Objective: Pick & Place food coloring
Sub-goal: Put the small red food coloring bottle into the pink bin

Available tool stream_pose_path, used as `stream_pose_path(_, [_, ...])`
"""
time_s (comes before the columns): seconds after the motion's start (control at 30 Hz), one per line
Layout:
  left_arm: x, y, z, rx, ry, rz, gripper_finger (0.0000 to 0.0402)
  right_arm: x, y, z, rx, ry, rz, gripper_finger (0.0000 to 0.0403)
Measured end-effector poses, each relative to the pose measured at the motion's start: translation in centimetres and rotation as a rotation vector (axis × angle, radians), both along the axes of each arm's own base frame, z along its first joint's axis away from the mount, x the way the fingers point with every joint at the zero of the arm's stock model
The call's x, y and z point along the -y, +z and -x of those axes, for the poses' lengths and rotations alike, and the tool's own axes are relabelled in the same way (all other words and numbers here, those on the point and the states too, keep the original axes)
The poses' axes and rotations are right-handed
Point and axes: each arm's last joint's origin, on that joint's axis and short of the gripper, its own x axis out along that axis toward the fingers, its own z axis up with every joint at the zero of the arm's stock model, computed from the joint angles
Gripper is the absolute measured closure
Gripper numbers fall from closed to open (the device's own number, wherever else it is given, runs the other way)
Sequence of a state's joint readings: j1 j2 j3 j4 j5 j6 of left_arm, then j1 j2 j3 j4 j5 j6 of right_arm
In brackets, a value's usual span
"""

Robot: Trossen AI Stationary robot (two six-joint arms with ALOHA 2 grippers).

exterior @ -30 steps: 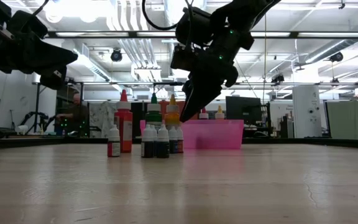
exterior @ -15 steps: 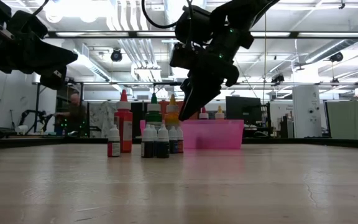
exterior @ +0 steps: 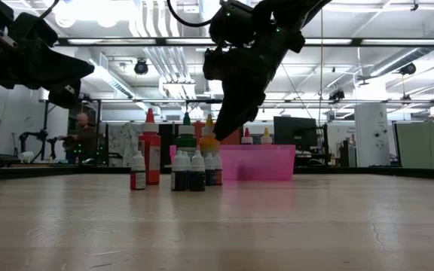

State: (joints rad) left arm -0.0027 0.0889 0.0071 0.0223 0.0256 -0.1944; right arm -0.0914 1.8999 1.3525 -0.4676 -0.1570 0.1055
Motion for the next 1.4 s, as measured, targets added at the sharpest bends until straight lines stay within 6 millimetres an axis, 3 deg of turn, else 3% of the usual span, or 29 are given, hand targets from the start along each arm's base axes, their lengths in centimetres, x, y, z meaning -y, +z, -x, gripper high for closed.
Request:
stream_pose_path(0.6, [0.0, 0.0, 0.0, 0.0, 0.0, 0.0, 0.0402, 0.4, 0.0, 0.6, -0.121, -0.371, -0.184, 0.0234])
stream_pose_path(0.9, [0.0, 0.0, 0.0, 0.0, 0.0, 0.0, 0.0402, 0.9, 2.2, 0.6, -0.178, -0.421, -0.148, 0.0234])
stream_pose_path(1.4, [0.0, 0.0, 0.0, 0.0, 0.0, 0.0, 0.0402, 0.7, 2.7, 0.5, -0.188, -0.396, -0.193, 0.0234])
